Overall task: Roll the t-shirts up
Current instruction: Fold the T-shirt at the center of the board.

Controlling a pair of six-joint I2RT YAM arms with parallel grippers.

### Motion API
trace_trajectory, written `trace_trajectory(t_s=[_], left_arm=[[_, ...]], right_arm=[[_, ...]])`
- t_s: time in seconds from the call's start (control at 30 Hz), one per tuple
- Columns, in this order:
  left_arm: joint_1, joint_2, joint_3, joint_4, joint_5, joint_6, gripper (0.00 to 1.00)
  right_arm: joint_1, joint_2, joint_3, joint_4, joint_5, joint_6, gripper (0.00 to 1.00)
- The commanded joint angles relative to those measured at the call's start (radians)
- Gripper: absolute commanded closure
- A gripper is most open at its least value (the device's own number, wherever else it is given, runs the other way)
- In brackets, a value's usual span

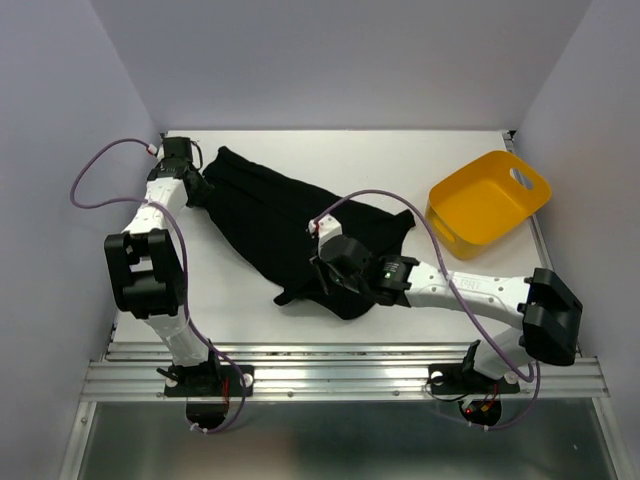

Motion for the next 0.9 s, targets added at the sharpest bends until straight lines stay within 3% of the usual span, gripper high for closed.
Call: trace_trajectory(t_s=[0.0,0.67,0.77,0.8,0.87], left_arm=[[-0.009,0.018,0.074,-0.027,0.012,-0.008,1.0],[-0.032,0.076,0.134,-0.041,0.006,0.012,1.0],[-0.032,0.075,0.117,-0.037,0.003,0.012,1.0],[-0.032,0.073,0.113,-0.036,0.001,0.012,1.0],[-0.032,0.07,0.102,-0.03,-0.002,0.012,1.0]], right_arm=[[-0.076,-0.062,-0.005,0.047,-0.046,-0.045,0.99],[-0.199,-0.088,-0.044,0.073,-0.199,-0.036,0.99],[-0.199,-0.068,-0.045,0.054,-0.273,-0.05,0.88],[-0.186,-0.059,-0.05,0.052,-0.268,-0.055,0.75],[-0.122,-0.045,-0.053,0.035,-0.239,-0.065,0.64]])
